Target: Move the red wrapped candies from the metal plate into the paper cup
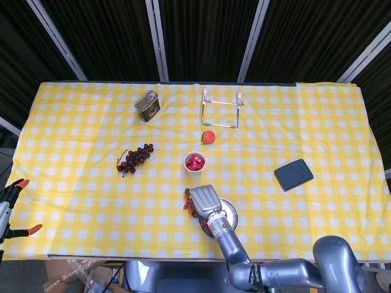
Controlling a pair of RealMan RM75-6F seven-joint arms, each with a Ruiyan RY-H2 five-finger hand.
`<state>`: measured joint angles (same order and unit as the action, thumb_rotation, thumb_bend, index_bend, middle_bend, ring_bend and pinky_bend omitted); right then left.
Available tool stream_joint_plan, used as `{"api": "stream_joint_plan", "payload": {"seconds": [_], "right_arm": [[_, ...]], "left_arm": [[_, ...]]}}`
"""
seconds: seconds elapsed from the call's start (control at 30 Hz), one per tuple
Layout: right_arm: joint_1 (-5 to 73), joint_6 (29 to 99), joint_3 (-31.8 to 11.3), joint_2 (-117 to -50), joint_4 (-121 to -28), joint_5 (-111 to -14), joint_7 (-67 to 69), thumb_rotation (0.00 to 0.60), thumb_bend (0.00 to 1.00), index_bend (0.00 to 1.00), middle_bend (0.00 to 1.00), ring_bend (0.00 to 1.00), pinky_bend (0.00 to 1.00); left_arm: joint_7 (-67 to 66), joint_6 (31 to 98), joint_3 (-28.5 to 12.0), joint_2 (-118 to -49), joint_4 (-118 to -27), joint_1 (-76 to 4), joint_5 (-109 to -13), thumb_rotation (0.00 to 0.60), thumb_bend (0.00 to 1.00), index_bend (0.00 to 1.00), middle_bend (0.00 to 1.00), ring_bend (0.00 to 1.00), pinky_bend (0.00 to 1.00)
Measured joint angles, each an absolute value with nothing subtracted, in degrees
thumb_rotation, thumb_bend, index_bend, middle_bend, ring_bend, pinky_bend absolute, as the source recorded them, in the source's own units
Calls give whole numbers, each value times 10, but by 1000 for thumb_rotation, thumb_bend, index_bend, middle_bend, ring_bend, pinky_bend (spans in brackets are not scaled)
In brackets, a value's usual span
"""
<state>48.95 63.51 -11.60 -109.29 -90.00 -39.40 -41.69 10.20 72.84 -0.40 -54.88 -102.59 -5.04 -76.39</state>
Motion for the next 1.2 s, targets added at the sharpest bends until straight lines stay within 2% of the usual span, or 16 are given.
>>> {"api": "stream_joint_plan", "payload": {"seconds": [0.47, 0.73, 0.93, 1.2], "right_arm": [[481, 646, -125, -1066, -946, -417, -401, 600, 516, 516, 797, 916, 1000], [476, 662, -162, -1019, -979, -446, -372, 600, 515, 516, 797, 917, 1000], [479, 661, -196, -997, -965, -461, -345, 600, 516, 516, 797, 916, 1000], [501, 639, -218, -997, -912, -449, -337, 600, 517, 516, 797, 916, 1000]], "left_arm": [[104, 729, -4, -549, -1025, -50, -766, 600, 52, 0, 0, 0, 0], [103, 730, -3, -549, -1026, -50, -767, 600, 52, 0, 0, 0, 0], [101, 730, -3, -550, -1027, -50, -765, 600, 52, 0, 0, 0, 0], [97, 725, -5, -550, -1028, -52, -758, 600, 52, 0, 0, 0, 0]]}}
